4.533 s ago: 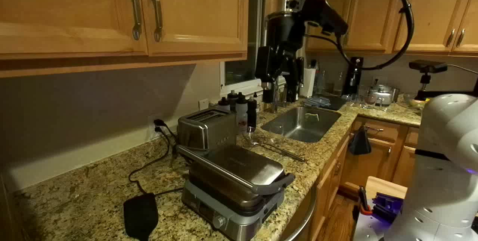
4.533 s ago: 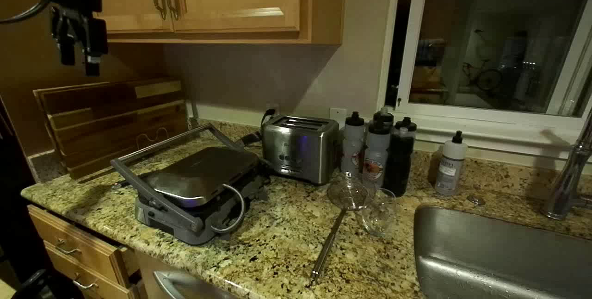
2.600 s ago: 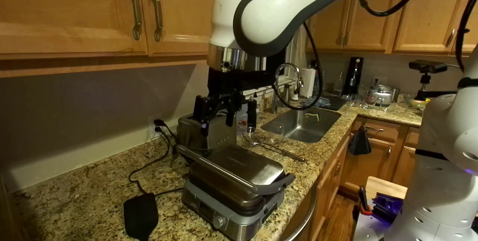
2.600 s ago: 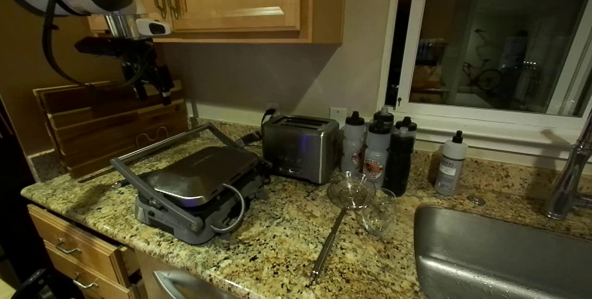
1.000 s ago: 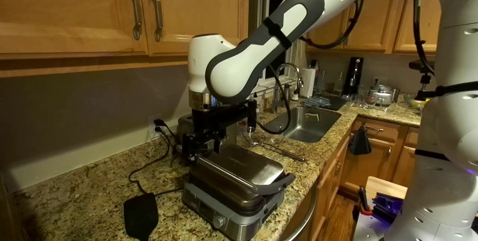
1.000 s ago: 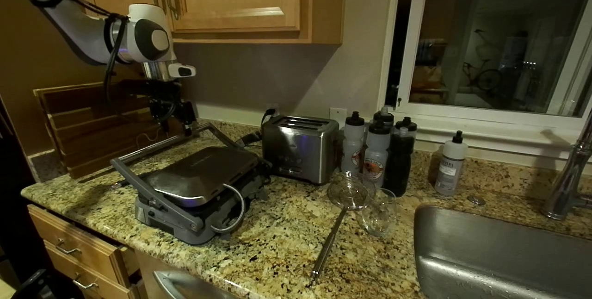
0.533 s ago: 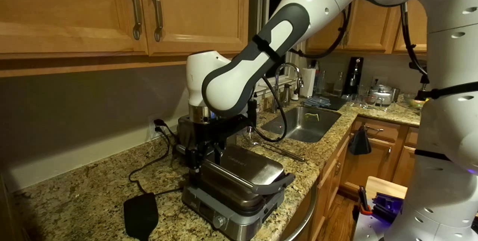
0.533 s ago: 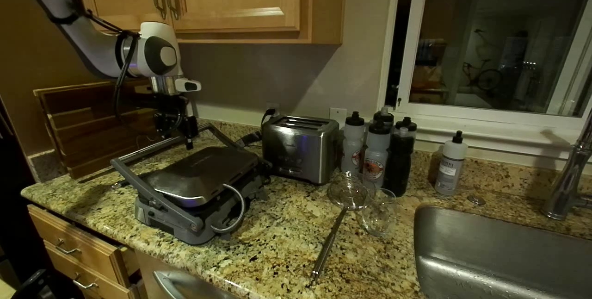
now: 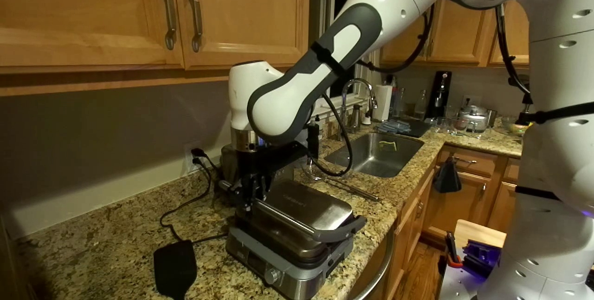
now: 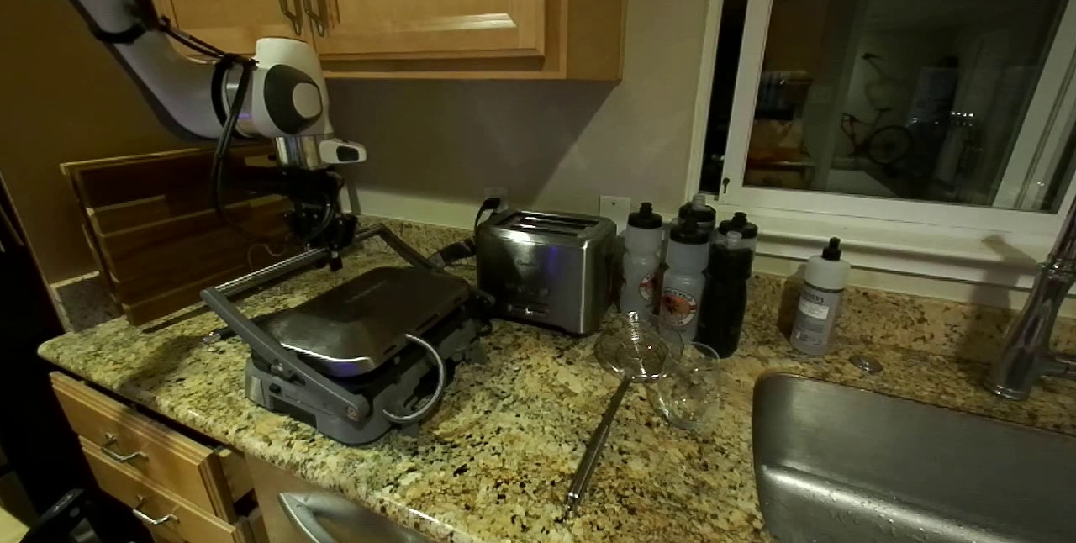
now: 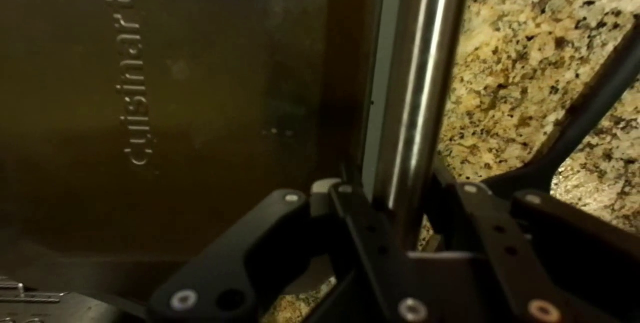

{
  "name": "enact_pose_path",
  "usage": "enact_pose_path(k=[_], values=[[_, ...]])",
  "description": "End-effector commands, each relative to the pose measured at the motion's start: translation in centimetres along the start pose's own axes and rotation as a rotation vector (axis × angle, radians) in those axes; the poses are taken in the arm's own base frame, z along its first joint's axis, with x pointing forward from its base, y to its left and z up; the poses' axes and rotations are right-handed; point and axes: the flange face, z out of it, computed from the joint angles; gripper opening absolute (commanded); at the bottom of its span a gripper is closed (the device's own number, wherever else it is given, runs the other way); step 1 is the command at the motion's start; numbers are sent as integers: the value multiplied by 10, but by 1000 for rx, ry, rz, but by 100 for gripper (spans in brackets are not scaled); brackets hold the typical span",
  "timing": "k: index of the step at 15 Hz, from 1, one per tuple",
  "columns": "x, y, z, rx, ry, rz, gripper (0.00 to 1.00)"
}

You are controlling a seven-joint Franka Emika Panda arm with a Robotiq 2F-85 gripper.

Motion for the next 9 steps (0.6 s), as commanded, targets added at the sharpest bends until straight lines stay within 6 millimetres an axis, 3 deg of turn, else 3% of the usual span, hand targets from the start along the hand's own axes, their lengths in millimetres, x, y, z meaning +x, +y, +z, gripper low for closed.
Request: enact_pose_path(k=[1, 2, 9], values=[[1, -1, -6, 17, 22, -11, 5], [1, 0, -5, 17, 20, -10, 0], [2, 4, -3, 30, 13, -5, 3]])
